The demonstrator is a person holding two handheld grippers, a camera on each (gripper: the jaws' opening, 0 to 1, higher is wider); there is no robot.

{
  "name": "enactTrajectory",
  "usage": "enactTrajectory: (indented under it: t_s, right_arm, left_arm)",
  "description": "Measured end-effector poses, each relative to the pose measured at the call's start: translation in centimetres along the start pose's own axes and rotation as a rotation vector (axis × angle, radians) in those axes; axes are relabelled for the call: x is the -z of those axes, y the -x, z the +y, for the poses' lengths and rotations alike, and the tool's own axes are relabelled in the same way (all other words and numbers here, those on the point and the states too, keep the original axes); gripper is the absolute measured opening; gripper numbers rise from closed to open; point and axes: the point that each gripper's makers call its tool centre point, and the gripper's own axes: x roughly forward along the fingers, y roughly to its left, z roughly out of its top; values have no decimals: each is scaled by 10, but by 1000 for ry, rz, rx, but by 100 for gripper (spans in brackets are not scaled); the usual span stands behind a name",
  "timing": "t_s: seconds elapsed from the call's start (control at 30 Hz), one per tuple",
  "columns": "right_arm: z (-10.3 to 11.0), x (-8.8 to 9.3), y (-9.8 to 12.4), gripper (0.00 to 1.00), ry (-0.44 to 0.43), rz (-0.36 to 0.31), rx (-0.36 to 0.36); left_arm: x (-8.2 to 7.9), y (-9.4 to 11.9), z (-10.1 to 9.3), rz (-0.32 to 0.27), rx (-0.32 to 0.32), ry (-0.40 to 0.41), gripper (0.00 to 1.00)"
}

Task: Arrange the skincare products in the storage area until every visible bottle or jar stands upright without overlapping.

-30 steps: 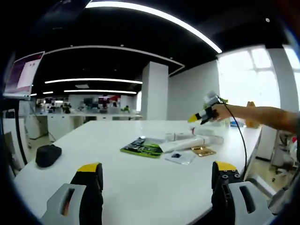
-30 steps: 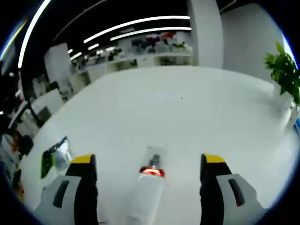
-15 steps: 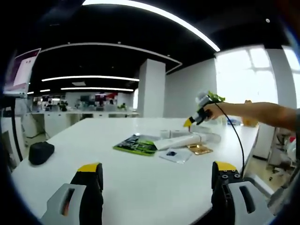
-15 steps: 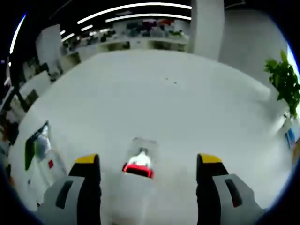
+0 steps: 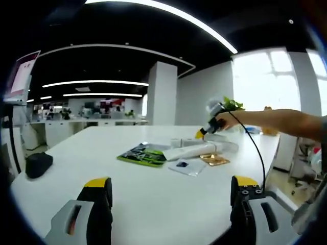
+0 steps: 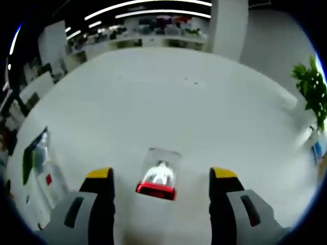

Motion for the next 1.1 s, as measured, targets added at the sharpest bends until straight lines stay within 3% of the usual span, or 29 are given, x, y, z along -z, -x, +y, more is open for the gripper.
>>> enactTrajectory:
  t_s: [0.5,0.77,1.1]
  right_arm:
    - [-1,0,-3,55,23,29,12]
    - [2,-1,-5,36,16,46,-3]
    - [9,3,-4,31,17,80,7]
  left_arm:
    - [-2,1,5,-16,-4,15,98]
    - [-2,1,6,-18,-6,17,98]
    - [-2,2,5,-19,-4,18,98]
